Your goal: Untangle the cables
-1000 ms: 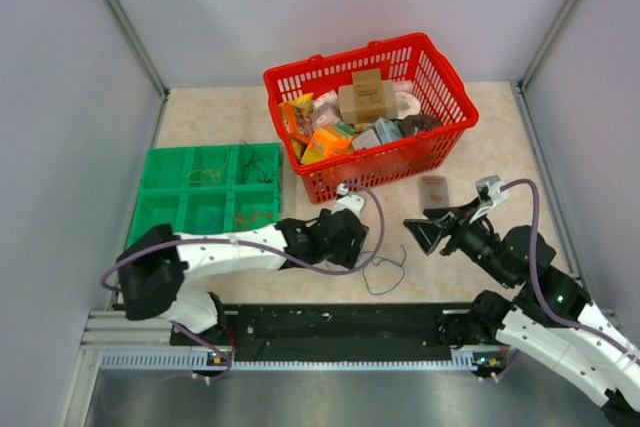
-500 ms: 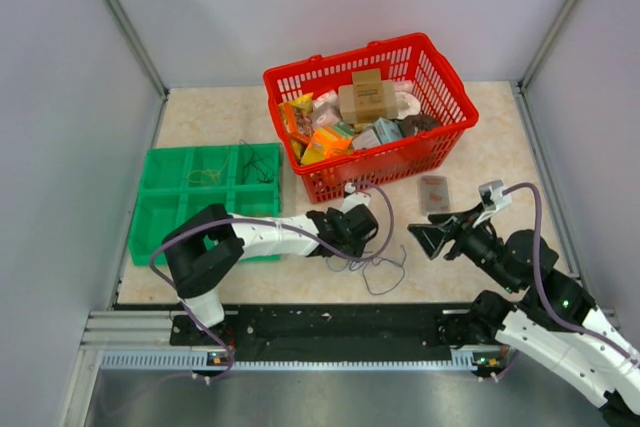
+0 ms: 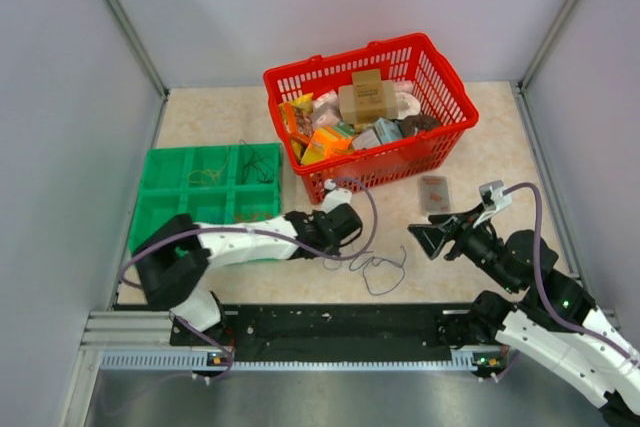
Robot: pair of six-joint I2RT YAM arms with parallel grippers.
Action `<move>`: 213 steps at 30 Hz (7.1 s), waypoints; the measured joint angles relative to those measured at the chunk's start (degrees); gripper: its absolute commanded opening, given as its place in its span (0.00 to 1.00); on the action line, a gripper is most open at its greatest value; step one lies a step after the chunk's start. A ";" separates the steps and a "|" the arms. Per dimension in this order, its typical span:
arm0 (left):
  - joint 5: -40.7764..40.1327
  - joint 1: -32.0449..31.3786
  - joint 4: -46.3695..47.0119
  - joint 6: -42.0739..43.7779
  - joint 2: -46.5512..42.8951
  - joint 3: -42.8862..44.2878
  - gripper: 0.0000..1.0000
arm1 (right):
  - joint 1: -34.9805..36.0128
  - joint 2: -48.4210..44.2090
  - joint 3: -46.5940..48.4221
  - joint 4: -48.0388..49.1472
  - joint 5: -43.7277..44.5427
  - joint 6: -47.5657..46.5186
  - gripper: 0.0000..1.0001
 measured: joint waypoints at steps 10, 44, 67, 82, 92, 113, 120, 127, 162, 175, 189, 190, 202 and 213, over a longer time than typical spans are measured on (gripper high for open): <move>-5.62 9.92 -11.98 -0.83 -33.44 -5.73 0.00 | 0.00 0.00 -0.31 0.04 0.87 -0.02 0.66; 39.06 82.95 -3.61 -7.43 -32.04 -22.32 0.70 | 0.00 -0.70 -0.96 -0.79 0.96 0.39 0.66; 36.50 24.13 3.65 5.53 -56.63 -17.84 0.99 | -0.31 19.74 -8.61 -1.51 0.59 11.21 0.72; 11.02 -16.46 6.32 28.48 0.46 7.41 0.99 | -0.92 -14.01 -2.71 -15.43 21.42 20.24 0.70; 5.05 -22.12 -0.26 30.53 13.99 23.30 0.99 | -0.92 -14.01 0.98 -17.92 25.44 17.09 0.72; 2.19 -11.26 -7.45 23.69 20.11 25.86 0.75 | -0.92 -14.01 1.01 -18.82 25.49 16.39 0.72; 10.01 -7.19 -5.86 18.60 15.15 18.49 0.18 | -0.92 -14.01 0.98 -18.82 25.29 16.41 0.73; 12.22 -6.58 -5.40 16.59 3.17 11.32 0.00 | -0.94 -14.01 0.94 -18.82 25.09 16.46 0.73; 4.90 77.44 -15.89 -4.24 -40.59 8.87 0.00 | -0.92 -14.01 0.87 -18.71 24.39 16.37 0.74; 5.55 87.36 -13.33 -18.27 -36.79 -3.06 0.00 | -0.92 -14.01 1.29 -18.82 23.80 13.97 0.75; 5.20 90.25 -8.28 -23.37 -40.17 -9.94 0.00 | -0.92 -13.14 4.35 -18.18 22.69 13.92 0.75; 5.81 90.44 -8.11 -23.78 -39.87 -10.71 0.00 | -0.92 -12.72 4.35 -18.16 22.21 14.14 0.75; 14.53 94.40 -5.84 -28.79 -36.02 -15.02 0.83 | -0.92 -9.62 4.33 -16.41 19.61 15.43 0.75; 28.41 92.43 -2.69 -24.52 -39.41 -14.03 0.99 | -0.92 -6.14 4.31 -14.82 19.04 15.13 0.75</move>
